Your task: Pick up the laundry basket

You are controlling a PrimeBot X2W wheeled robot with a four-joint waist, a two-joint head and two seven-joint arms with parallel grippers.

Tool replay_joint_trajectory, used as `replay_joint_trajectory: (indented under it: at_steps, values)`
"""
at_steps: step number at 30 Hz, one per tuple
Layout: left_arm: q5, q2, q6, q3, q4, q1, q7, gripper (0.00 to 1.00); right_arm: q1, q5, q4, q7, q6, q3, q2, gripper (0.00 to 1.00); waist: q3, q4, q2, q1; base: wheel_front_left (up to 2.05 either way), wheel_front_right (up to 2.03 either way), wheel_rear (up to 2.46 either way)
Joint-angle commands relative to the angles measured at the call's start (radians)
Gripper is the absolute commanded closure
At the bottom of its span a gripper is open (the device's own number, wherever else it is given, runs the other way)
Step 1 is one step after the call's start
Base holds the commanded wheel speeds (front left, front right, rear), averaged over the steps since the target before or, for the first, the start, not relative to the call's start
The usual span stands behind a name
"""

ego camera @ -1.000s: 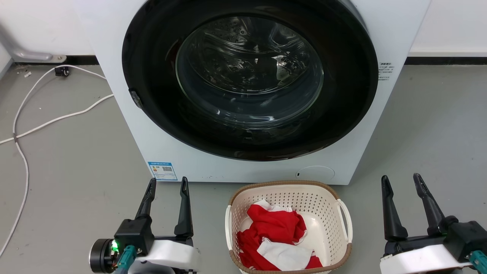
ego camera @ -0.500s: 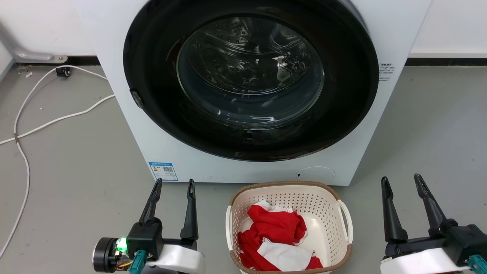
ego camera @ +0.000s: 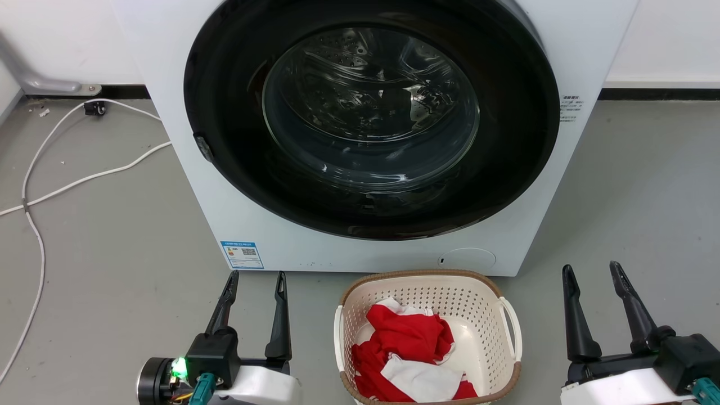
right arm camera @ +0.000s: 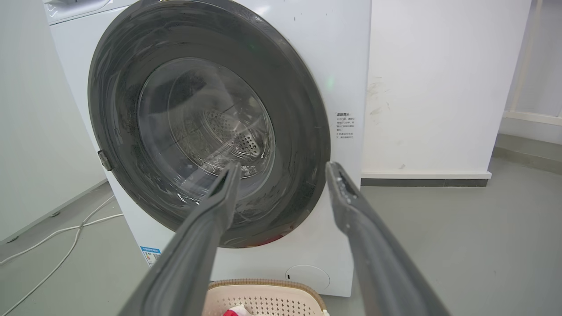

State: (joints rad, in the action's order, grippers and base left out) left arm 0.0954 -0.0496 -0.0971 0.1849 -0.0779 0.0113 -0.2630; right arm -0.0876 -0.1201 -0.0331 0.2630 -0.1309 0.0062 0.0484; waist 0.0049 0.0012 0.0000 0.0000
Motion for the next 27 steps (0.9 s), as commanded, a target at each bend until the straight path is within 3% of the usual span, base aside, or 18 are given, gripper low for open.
replay_joint_trajectory:
  at_steps: [1, 27]
  values:
    - [0.002, -0.001, 0.001, -0.002, -0.001, 0.005, -0.003, 0.0, -0.015, -0.004, 0.002, 0.003, 0.0, -0.001, 0.003, 0.0, 0.0, 0.0, 0.0, 0.0, 0.0, 0.0, 0.0]
    - [-0.007, -0.001, 0.012, 0.004, -0.039, -0.032, -0.003, 0.0, 0.036, 0.028, 0.029, 0.003, 0.0, -0.025, 0.003, 0.0, 0.039, -0.006, 0.0, 0.0, 0.0, 0.0, 0.0]
